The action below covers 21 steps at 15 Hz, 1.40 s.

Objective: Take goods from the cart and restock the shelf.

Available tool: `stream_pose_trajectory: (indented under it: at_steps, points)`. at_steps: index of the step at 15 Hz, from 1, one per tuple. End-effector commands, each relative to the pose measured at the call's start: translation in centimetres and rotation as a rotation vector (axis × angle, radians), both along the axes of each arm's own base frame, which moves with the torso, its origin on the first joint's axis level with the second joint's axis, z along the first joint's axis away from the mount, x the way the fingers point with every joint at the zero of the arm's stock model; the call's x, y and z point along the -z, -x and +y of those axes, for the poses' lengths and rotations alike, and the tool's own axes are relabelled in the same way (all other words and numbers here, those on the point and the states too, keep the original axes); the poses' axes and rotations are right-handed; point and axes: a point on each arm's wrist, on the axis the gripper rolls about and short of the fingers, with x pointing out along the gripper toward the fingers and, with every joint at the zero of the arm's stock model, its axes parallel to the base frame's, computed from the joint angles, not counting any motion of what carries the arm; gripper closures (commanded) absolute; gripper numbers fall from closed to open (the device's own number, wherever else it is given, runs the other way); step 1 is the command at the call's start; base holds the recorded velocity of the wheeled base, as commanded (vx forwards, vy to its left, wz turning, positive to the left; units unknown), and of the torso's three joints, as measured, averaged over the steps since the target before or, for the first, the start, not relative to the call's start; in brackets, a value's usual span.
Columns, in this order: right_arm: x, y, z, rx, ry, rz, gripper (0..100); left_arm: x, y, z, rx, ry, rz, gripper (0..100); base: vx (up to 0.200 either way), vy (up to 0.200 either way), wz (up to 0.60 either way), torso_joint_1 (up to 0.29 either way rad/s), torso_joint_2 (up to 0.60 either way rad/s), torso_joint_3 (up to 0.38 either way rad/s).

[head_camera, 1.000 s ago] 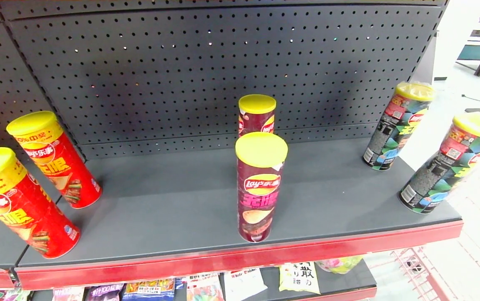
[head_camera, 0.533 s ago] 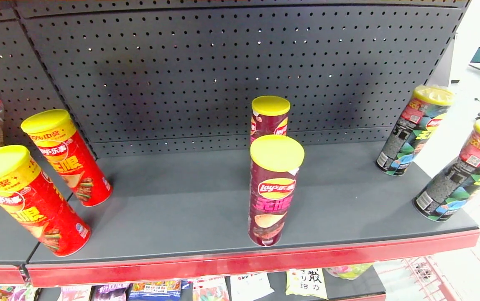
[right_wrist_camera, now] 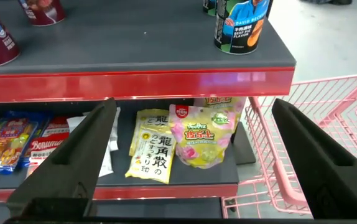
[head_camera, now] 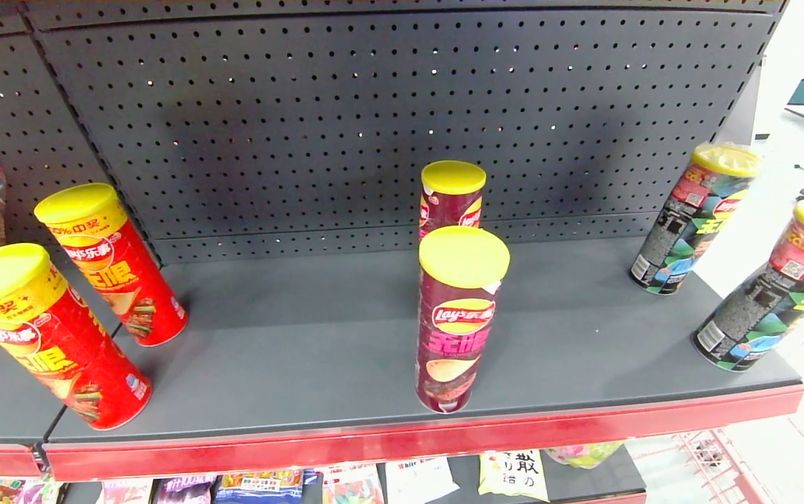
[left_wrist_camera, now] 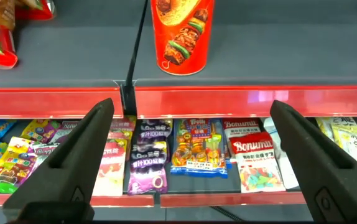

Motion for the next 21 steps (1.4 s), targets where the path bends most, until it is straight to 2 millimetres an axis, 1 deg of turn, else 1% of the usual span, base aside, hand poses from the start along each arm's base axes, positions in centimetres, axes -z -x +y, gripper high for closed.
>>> stream_pose_trajectory:
  at_steps: [1, 6, 8, 21]
  points:
    - [0.00, 0.00, 0.00, 0.000, 0.001, 0.000, 0, 0.00, -0.02, 0.00, 0.000, 0.001, 0.002, 0, 0.000, 0.000, 0.00, 0.000, 0.00, 0.000]
    - [0.00, 0.00, 0.00, 0.001, 0.002, 0.000, 0, 0.00, -0.02, 0.00, 0.000, 0.001, 0.002, 0, 0.000, 0.000, 0.00, 0.000, 0.00, 0.000]
    - [0.00, 0.00, 0.00, 0.001, 0.002, 0.000, 0, 0.00, -0.02, 0.00, 0.000, 0.001, 0.002, 0, 0.000, 0.000, 0.60, 0.002, 0.00, 0.002]
    - [-0.01, 0.00, -0.01, 0.003, 0.004, -0.002, 0, 0.00, -0.02, 0.00, 0.000, 0.001, 0.002, 0, 0.000, 0.000, 0.00, 0.000, 0.00, 0.000]
